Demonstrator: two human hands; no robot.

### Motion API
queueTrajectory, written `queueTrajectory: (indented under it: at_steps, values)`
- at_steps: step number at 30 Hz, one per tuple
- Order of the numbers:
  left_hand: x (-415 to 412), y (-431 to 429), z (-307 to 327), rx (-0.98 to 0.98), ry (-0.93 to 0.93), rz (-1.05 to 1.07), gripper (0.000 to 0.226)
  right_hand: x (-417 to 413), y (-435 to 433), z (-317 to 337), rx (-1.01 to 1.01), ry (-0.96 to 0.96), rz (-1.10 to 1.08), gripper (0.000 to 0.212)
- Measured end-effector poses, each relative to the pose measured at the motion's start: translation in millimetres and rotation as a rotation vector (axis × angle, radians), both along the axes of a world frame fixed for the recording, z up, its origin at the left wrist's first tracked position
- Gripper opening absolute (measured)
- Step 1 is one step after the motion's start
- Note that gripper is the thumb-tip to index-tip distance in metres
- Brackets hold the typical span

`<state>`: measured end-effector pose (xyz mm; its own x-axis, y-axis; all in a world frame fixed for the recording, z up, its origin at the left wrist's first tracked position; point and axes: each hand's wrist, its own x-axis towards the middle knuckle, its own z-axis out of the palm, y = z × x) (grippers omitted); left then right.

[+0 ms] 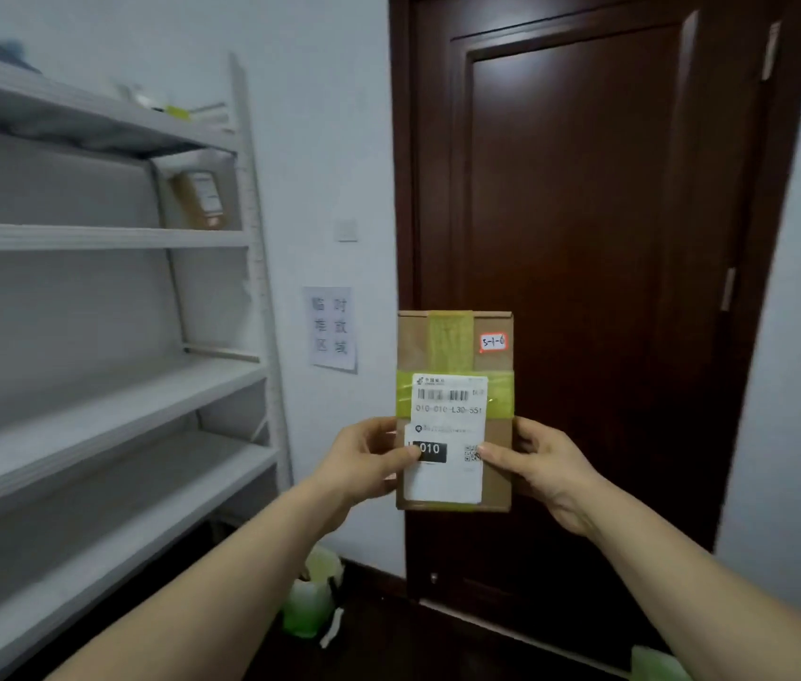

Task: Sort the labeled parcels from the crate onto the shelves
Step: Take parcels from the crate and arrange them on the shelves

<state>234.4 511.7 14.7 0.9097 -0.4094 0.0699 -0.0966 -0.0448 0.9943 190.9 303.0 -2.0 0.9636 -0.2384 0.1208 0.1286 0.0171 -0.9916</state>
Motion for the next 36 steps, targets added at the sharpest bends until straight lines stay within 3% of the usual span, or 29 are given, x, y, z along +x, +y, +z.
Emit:
queueTrajectory:
  at_steps: [4, 18, 23, 28, 31, 36]
  values:
    - [17.6, 82.0, 5.2, 0.012, -0.022, 0.154, 0.035, 44.6, 82.4, 3.4, 0.064, -0.015, 0.148, 0.038]
    - [56.3, 331.4, 71.4, 0.005, -0.287, 0.604, 0.034, 165.2, 348.5, 58.1, 0.211, -0.077, 0.497, 0.036]
    - [88.7, 385.4, 88.1, 0.087, -0.338, 0.81, 0.029, 216.5, 415.2, 78.7, 0.317, -0.11, 0.554, 0.036]
    - [139.9, 419.7, 117.6, 0.074, -0.433, 0.915, 0.045, 285.9, 468.3, 105.0, 0.34, -0.181, 0.69, 0.05]
    - [169.0, 437.5, 141.5, 0.096, -0.482, 1.016, 0.029, 329.9, 493.1, 132.6, 0.325, -0.24, 0.743, 0.053]
    - [217.2, 475.3, 182.1, 0.335, -0.516, 1.227, 0.025, 403.2, 529.0, 187.8, 0.32, -0.334, 0.824, 0.041]
